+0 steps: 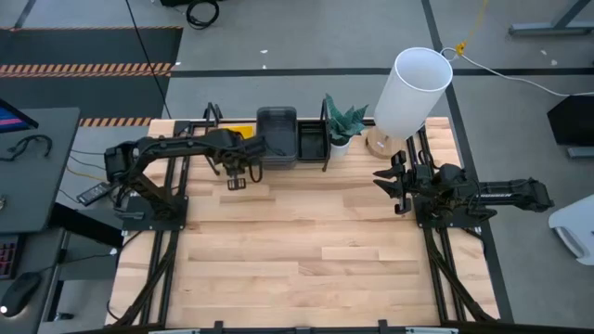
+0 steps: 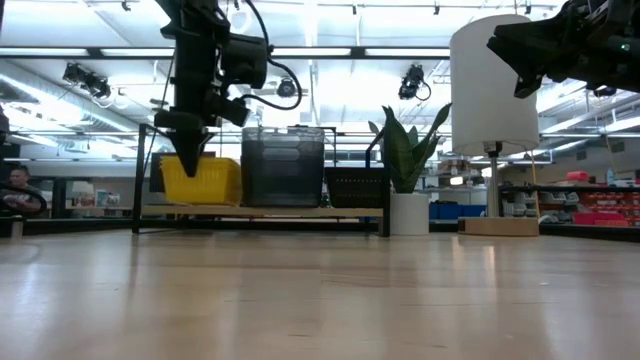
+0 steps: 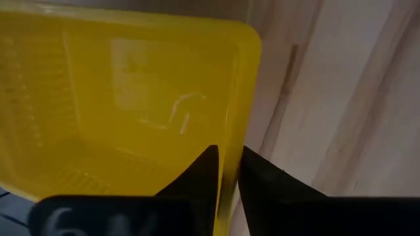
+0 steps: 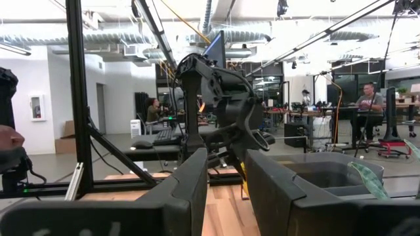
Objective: Stack baskets on shelf by color
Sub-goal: Put the stacked yellow bins on the shelf, then return to Home Position
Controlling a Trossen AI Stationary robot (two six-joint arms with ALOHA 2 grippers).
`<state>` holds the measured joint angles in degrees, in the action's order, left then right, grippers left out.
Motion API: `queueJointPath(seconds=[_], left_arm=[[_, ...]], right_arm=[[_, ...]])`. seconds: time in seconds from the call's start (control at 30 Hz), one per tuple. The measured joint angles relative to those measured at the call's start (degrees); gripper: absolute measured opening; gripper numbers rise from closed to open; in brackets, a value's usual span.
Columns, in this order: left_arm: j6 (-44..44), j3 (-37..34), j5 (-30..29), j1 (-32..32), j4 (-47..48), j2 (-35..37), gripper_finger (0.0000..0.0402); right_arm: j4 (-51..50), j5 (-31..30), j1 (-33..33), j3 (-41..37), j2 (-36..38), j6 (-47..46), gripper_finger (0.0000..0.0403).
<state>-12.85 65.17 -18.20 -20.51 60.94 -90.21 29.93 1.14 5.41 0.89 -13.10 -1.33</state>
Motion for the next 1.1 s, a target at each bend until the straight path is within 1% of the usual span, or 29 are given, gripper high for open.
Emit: queueJointPath(seconds=[0.1,0.17,0.47,0.53,0.63,0.73,0.87,1.0,1.1], left_arm=[[0.19,-0.01,0.0,0.1,0.23,0.0,0.0072],[0.64,0.02,-0.02,0.38,0.21,0.0,0.0088],[3.26,0.04,-0.3,1.09,0.43,-0.02,0.0203],[3.77,0.46,-0.48,1.14,1.32,-0.04,0.0224],[5.14,2.14,-0.68,1.1,3.36,-0.04,0.0244],[6.36,3.73,-0.68,1.18,5.18,0.96,0.0252],[7.11,3.82,-0.38,1.51,3.93,5.59,0.025],[7.59,3.78,2.09,1.33,-0.25,13.3,0.0234],[7.47,3.78,6.89,1.44,-5.92,19.75,0.0219]], right_arm=[[0.0,0.01,0.02,0.0,0.0,0.01,0.0109],[0.0,0.01,0.0,0.0,0.0,0.01,0.0109],[0.0,0.01,0.0,0.0,0.0,-0.01,0.0109],[0.0,0.01,0.0,0.0,0.0,-0.01,0.0109],[0.0,0.01,0.02,0.0,0.0,-0.01,0.0109],[-0.01,0.01,0.01,0.0,-0.01,0.0,0.0109],[0.0,-0.01,0.0,0.0,-0.02,-0.01,0.0109],[0.0,-0.01,0.0,0.0,0.0,-0.01,0.0109],[0.0,-0.01,0.0,0.0,0.0,0.0,0.0109]])
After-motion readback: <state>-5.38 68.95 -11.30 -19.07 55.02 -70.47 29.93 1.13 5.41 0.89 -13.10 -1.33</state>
